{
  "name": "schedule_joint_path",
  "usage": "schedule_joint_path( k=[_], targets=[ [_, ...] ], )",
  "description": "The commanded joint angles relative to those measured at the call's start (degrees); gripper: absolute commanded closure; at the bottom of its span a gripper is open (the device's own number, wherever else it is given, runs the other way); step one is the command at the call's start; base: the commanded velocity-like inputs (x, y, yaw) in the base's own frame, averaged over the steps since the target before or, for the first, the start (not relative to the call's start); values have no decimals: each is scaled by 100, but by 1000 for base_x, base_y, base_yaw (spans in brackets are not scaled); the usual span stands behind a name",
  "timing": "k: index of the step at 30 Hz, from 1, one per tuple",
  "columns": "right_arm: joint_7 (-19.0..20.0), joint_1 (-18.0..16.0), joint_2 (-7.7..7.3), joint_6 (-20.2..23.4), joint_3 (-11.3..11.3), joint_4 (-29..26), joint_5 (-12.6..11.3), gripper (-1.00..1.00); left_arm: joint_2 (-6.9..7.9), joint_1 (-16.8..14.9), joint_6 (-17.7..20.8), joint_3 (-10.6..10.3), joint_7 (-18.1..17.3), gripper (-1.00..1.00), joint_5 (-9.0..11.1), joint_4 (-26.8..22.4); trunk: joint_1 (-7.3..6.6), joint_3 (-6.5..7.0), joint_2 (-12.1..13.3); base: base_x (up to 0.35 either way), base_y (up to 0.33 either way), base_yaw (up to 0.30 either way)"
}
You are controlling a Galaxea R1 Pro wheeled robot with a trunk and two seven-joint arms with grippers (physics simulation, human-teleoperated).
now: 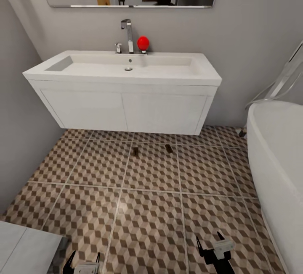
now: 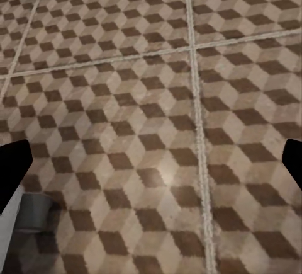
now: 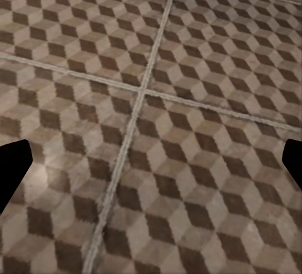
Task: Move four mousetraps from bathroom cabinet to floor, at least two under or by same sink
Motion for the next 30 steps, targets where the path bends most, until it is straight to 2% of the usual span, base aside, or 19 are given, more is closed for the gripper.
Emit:
schedule_joint_path(
  k=[1, 30],
  targets=[
    [-52, 0, -1, -9, 47, 1, 10, -100, -3, -7, -19, -46, 42, -100, -3, 18, -23, 15, 40, 0, 0, 0],
    [-52, 7, -1, -9, 47, -1, 10, -100, -5, -7, -11, -46, 42, -100, -3, 18, -660, 535, 1203, 0, 0, 0]
  ],
)
